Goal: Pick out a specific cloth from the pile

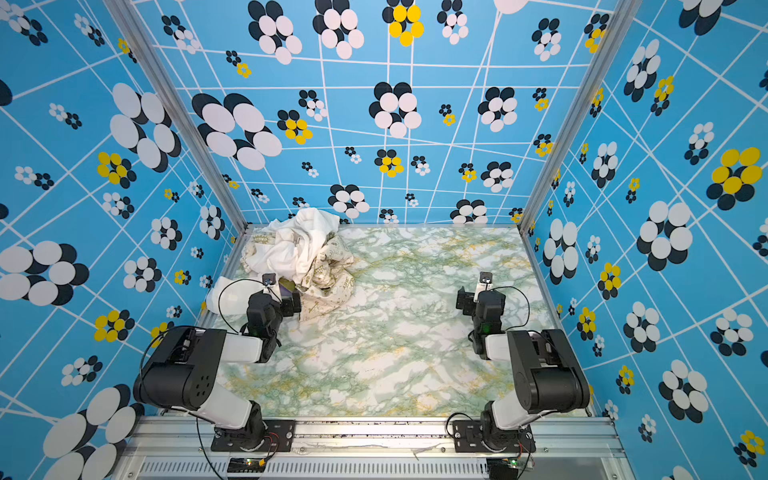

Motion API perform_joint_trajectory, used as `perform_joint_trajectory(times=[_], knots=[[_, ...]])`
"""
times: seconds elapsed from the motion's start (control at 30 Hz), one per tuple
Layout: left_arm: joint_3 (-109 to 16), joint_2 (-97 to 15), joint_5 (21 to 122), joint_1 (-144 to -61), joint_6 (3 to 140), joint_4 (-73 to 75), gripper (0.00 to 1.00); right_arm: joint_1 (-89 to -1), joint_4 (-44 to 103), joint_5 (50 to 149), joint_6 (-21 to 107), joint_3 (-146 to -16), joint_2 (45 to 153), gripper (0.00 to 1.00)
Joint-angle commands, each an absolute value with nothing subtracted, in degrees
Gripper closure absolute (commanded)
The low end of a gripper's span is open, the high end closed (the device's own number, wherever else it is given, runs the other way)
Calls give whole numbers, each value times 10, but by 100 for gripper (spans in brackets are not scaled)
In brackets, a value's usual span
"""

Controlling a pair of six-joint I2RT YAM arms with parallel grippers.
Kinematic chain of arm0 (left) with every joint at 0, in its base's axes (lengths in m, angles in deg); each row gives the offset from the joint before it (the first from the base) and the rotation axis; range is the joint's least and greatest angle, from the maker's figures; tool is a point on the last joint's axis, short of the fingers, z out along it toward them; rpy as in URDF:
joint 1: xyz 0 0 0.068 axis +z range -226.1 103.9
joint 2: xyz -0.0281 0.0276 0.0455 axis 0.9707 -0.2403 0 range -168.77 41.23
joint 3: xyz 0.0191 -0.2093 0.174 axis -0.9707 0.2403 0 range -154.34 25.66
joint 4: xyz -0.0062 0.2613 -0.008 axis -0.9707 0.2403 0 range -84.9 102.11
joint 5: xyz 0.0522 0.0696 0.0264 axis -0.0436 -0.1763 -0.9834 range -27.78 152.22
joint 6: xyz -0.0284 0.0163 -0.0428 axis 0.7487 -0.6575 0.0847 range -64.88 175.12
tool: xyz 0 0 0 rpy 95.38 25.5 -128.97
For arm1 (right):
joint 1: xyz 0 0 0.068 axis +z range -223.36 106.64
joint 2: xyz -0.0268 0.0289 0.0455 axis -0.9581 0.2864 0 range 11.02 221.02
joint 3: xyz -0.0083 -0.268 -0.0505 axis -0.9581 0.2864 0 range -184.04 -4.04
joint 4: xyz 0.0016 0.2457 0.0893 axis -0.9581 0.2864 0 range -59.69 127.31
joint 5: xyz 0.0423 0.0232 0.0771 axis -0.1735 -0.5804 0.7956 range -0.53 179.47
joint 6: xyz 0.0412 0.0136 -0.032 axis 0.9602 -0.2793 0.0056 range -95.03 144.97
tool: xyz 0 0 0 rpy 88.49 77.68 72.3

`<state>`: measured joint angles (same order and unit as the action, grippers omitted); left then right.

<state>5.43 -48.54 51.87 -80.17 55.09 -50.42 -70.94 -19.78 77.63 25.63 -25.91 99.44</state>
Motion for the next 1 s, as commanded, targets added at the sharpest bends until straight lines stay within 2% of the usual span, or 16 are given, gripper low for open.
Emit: perform_joint_trajectory(times=[0.0, 0.97], knots=[[48, -477, 525, -796, 556, -500, 1, -712, -209, 780, 262, -262, 994, 1], [44, -477, 535, -788, 562, -490, 1, -713, -206, 782, 264, -264, 995, 1]])
